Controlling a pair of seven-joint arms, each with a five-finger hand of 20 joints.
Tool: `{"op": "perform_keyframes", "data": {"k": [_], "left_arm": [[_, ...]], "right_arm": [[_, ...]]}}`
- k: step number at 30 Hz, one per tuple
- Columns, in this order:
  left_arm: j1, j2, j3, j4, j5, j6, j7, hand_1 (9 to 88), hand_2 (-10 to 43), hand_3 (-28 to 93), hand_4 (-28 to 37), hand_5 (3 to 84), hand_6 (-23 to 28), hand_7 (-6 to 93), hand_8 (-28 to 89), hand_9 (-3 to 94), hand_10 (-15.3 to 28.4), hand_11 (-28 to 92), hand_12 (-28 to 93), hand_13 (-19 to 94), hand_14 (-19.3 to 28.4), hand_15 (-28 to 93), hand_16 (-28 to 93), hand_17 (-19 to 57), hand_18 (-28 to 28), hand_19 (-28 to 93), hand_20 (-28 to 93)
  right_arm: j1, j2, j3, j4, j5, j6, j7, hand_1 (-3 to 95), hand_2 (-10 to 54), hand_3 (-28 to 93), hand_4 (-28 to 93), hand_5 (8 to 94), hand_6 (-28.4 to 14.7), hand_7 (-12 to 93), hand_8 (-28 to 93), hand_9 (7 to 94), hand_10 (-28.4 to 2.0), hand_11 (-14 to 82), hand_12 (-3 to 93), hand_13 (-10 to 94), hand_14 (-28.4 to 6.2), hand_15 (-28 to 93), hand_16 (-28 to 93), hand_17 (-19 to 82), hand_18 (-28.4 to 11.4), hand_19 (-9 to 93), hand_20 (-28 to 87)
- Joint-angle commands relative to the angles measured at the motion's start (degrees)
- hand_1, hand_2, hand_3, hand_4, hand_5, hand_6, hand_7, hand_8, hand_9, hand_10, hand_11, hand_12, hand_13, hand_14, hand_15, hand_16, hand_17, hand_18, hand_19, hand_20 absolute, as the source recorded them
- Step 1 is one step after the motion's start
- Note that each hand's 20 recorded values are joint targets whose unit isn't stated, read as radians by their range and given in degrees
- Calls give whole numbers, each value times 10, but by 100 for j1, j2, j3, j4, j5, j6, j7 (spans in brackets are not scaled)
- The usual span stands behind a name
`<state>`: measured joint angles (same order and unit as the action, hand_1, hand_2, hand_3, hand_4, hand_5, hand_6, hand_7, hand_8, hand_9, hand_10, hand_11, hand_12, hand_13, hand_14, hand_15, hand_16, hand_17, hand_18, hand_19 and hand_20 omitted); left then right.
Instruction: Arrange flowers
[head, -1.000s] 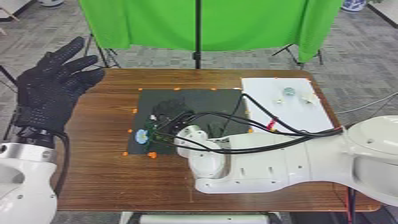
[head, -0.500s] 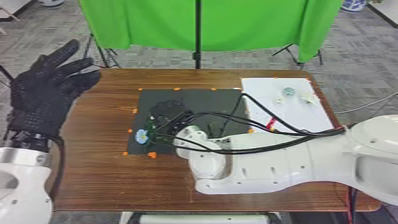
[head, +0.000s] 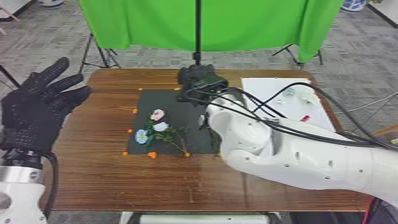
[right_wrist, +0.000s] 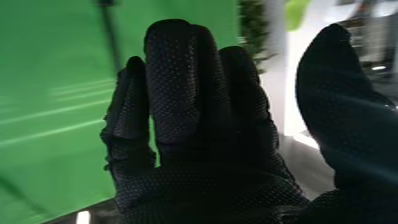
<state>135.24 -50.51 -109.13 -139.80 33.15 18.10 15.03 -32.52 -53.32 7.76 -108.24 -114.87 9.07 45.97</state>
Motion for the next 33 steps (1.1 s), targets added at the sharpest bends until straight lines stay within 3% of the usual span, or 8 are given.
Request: {"op": "perform_keyframes", "data": {"k": [1,3,5,13,16,28,33], "left_arm": [[255,-124,34,-15,-97,147,129,205,96,760,-283,346,92,125,-83,301,201,282,113,248,284,615,-126,-55,269,661,190],[266,-119,40,-16,-170,119,180,204,96,761,-283,345,93,124,-83,301,201,282,113,248,284,615,-126,-55,268,661,190],[249,-103,67,-13,-133,169,178,204,97,760,-283,345,93,124,-83,301,201,282,113,248,284,615,-125,-55,268,661,190],[223,-41,102,-20,-156,135,205,204,97,759,-283,345,93,124,-83,301,201,282,113,248,284,615,-125,-54,270,663,190],[205,-71,126,4,-160,133,173,204,98,759,-283,345,93,123,-82,301,201,281,113,247,284,615,-125,-51,269,667,191],[-29,46,292,82,-188,84,170,204,97,760,-283,344,92,125,-83,301,202,281,114,248,284,615,-125,-53,269,665,188],[-67,40,309,102,-181,62,160,204,98,760,-283,344,92,125,-83,302,201,281,114,248,284,616,-125,-53,269,665,186]], "right_arm": [[-561,1475,591,344,471,-123,-83,346,-95,820,-283,547,-26,189,-139,606,-148,250,150,570,-114,649,127,208,-216,843,261],[-508,1660,530,380,576,-122,5,342,-95,823,-283,535,-27,186,-139,585,-151,238,147,553,-119,649,124,200,-216,837,262],[-504,1794,535,448,591,-178,7,339,-95,823,-283,530,-27,186,-139,573,-154,229,145,544,-121,649,122,198,-217,835,264],[-642,2319,674,599,678,39,209,327,-95,830,-283,514,-25,188,-141,529,-165,192,145,520,-126,655,113,190,-215,827,275],[-700,2360,775,746,795,-89,211,325,-95,831,-283,511,-26,186,-141,521,-164,185,146,517,-126,657,111,189,-214,825,281],[-564,1777,612,1320,1014,-745,198,319,-95,841,-283,460,-23,172,-136,483,-166,163,148,498,-129,668,102,182,-209,817,300],[-533,1592,540,1492,1039,-746,261,313,-95,849,-283,373,-14,154,-132,470,-172,162,150,491,-134,679,101,181,-212,818,307]]}}
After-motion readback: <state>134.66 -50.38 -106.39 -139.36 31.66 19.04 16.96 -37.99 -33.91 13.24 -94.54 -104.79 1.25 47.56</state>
